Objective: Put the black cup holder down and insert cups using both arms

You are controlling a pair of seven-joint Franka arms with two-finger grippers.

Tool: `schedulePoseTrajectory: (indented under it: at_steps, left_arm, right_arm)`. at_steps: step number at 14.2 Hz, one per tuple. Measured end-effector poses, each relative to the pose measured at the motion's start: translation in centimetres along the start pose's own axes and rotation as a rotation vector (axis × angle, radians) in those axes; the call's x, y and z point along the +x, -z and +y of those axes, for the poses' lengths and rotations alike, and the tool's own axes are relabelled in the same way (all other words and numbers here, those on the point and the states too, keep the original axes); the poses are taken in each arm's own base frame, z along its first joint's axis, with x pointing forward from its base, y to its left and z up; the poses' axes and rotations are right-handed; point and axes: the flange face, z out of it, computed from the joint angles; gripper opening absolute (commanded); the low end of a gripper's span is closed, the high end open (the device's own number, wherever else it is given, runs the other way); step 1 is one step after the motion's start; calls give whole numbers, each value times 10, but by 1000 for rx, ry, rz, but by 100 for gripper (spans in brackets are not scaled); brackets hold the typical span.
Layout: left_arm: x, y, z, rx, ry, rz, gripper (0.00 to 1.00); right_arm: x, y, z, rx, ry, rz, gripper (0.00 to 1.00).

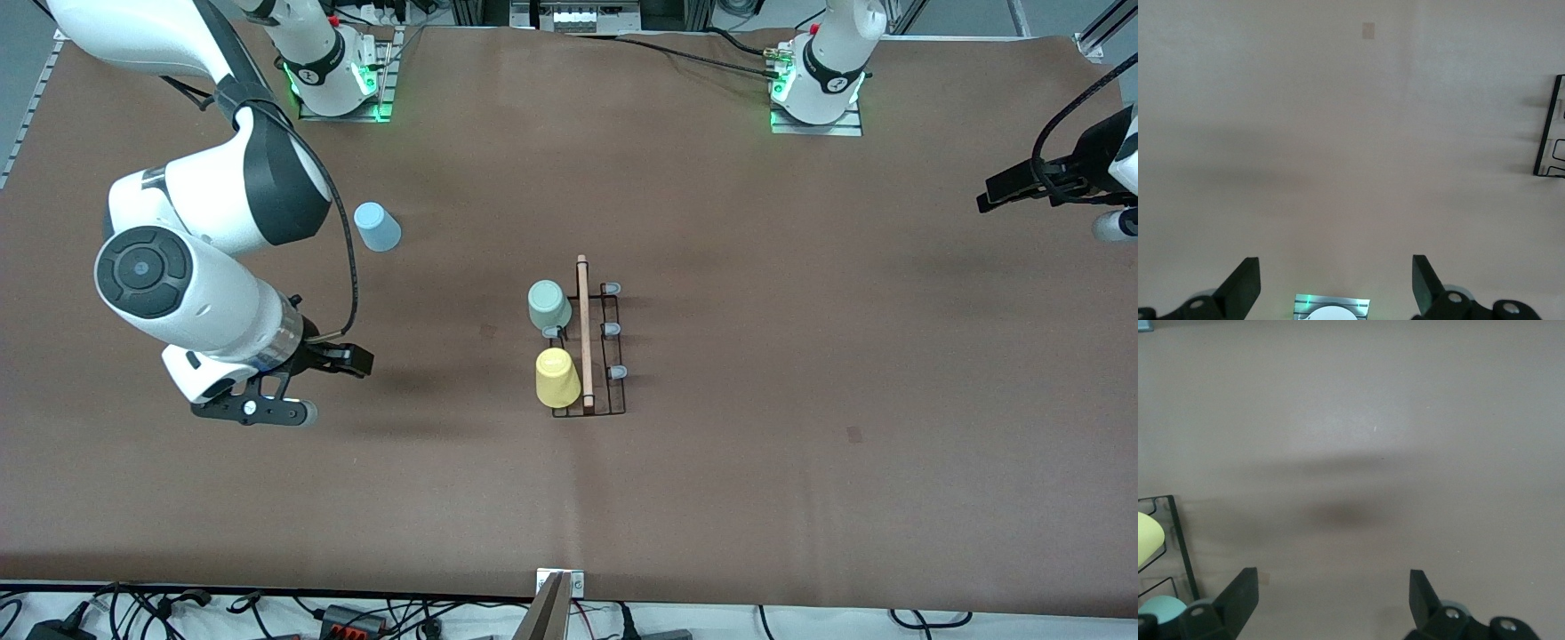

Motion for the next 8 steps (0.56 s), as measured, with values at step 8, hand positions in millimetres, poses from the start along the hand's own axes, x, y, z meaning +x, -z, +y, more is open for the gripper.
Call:
schedulePoseTrajectory:
  at_steps: [8]
  left_arm:
    - [0,0,0,0,0,0,100]
  right_arm:
    - [10,31,168,-7,-79,7,100]
